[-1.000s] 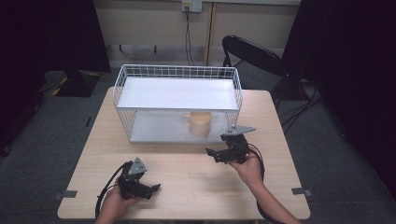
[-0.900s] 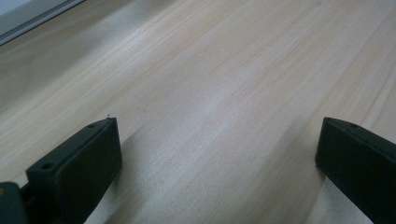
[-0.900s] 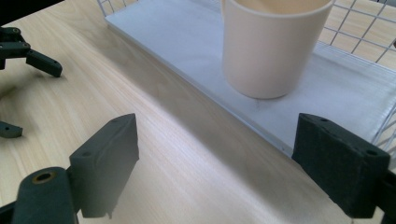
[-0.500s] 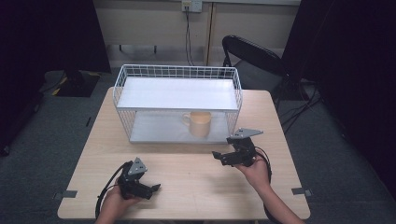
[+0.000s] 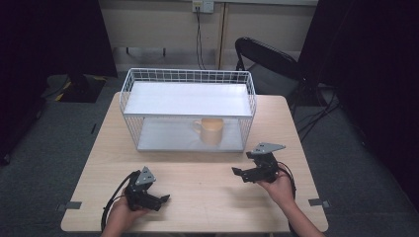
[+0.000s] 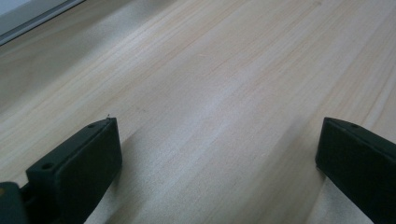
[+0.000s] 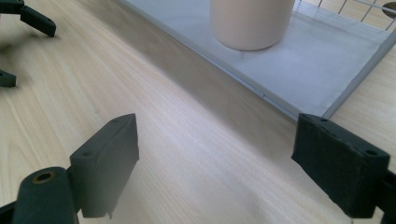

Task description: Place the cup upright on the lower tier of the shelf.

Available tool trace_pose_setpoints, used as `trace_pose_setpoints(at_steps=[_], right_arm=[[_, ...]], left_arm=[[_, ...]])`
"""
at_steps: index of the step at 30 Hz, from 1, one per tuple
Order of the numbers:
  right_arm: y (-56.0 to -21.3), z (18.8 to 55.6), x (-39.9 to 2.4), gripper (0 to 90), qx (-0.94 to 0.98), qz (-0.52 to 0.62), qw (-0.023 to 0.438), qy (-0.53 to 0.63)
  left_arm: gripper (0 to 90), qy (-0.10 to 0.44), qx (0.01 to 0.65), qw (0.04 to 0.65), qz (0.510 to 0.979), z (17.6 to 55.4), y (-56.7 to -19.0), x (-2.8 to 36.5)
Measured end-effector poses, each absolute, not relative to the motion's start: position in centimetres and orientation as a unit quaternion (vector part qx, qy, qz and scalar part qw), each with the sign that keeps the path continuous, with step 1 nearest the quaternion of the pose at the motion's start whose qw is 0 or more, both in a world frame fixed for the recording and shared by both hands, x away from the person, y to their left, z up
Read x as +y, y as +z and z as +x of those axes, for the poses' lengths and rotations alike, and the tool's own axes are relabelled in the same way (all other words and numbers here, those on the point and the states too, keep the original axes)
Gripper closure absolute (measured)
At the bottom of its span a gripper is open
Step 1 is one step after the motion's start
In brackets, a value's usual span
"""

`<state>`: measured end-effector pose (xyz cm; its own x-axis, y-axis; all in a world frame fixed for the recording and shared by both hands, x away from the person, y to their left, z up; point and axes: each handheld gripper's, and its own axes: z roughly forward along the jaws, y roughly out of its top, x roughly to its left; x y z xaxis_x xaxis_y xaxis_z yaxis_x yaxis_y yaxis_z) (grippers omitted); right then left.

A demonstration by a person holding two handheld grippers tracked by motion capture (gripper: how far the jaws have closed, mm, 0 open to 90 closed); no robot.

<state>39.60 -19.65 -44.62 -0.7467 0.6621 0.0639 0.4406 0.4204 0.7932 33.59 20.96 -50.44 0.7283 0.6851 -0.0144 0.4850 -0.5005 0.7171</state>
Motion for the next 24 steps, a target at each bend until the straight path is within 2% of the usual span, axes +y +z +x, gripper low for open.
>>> trace_pose_setpoints(at_steps=[24], right_arm=[[-47.5,38.5,-20.7,13.9,0.839,0.331,0.132,0.411]], left_arm=[[0.0,0.138,0.344,0.364,0.855,33.6,-50.4,20.9]])
